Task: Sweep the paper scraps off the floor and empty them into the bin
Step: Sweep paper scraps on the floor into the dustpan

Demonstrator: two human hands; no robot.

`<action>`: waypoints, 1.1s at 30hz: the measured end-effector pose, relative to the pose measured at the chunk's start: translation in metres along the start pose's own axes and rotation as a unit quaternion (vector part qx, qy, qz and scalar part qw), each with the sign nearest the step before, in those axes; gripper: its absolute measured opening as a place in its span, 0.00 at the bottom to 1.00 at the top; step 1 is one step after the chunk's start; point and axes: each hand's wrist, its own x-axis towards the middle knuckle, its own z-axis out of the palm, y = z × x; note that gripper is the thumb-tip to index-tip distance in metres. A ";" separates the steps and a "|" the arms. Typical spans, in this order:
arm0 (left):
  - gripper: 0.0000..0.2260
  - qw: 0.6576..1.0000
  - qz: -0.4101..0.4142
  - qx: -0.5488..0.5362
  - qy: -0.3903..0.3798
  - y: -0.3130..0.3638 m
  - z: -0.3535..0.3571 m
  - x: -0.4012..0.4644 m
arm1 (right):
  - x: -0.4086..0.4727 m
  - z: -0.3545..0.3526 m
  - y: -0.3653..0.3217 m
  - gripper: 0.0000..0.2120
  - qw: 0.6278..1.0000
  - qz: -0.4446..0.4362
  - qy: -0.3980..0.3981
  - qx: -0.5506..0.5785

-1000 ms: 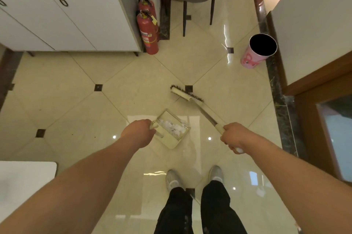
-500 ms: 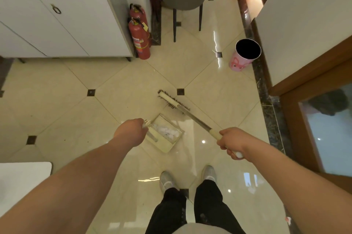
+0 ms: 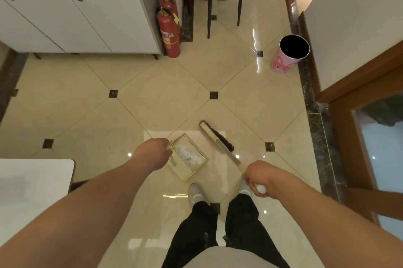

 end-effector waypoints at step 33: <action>0.18 0.997 -0.053 -0.055 0.000 -0.017 0.108 -0.142 | -0.027 0.037 0.139 0.08 0.998 -0.024 -0.063 -0.001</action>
